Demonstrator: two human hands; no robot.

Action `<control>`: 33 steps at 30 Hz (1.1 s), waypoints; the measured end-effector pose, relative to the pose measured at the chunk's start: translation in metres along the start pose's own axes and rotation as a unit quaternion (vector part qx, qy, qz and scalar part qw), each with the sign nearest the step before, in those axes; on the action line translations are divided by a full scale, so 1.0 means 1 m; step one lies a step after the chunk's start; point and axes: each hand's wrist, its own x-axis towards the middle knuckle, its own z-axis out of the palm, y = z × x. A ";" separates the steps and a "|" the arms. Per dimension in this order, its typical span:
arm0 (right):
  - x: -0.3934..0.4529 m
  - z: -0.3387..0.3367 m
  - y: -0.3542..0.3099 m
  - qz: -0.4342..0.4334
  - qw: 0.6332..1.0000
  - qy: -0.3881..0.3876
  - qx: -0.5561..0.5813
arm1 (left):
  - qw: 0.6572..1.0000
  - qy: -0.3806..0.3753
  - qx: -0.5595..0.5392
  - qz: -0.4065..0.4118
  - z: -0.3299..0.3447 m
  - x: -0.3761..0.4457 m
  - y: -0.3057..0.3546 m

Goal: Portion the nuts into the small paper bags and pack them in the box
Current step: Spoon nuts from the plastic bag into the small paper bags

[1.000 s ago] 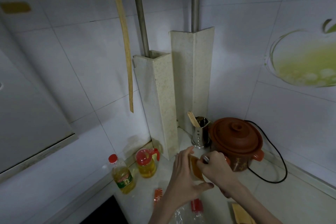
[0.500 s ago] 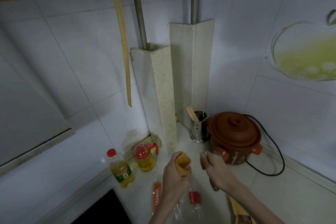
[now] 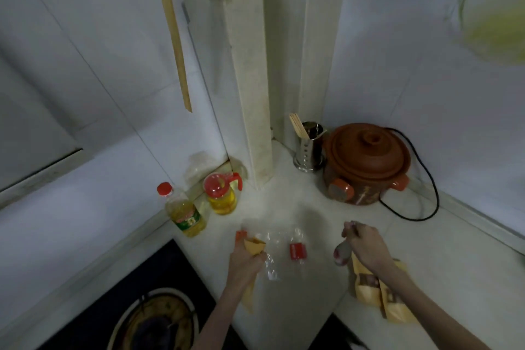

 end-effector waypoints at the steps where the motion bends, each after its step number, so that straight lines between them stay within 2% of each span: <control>1: 0.001 0.002 0.006 0.006 1.000 0.001 0.005 | 1.000 0.000 0.001 0.000 0.000 0.001 -0.004; 9: 0.007 0.025 0.036 0.021 1.000 0.009 -0.005 | 0.999 0.034 0.005 -0.033 0.016 0.014 -0.024; 14: 0.013 0.035 0.037 0.008 1.000 -0.001 -0.017 | 0.997 -0.051 0.021 -0.062 0.029 0.021 -0.026; 18: 0.020 0.040 0.038 0.019 1.000 0.021 -0.003 | 0.998 0.020 -0.014 -0.062 0.034 0.032 -0.027; 20: 0.024 0.042 0.040 0.031 0.999 0.033 0.015 | 0.997 0.031 -0.019 -0.072 0.035 0.038 -0.025; 26: 0.035 0.055 0.038 0.037 0.999 0.017 0.033 | 0.988 0.095 -0.034 -0.116 0.032 0.060 -0.016; 28: 0.038 0.058 0.038 0.036 0.998 0.021 0.040 | 0.984 0.102 -0.019 -0.146 0.028 0.067 -0.020; 33: 0.042 0.068 0.032 0.014 0.999 -0.019 0.044 | 0.981 0.074 -0.113 -0.143 0.029 0.068 -0.028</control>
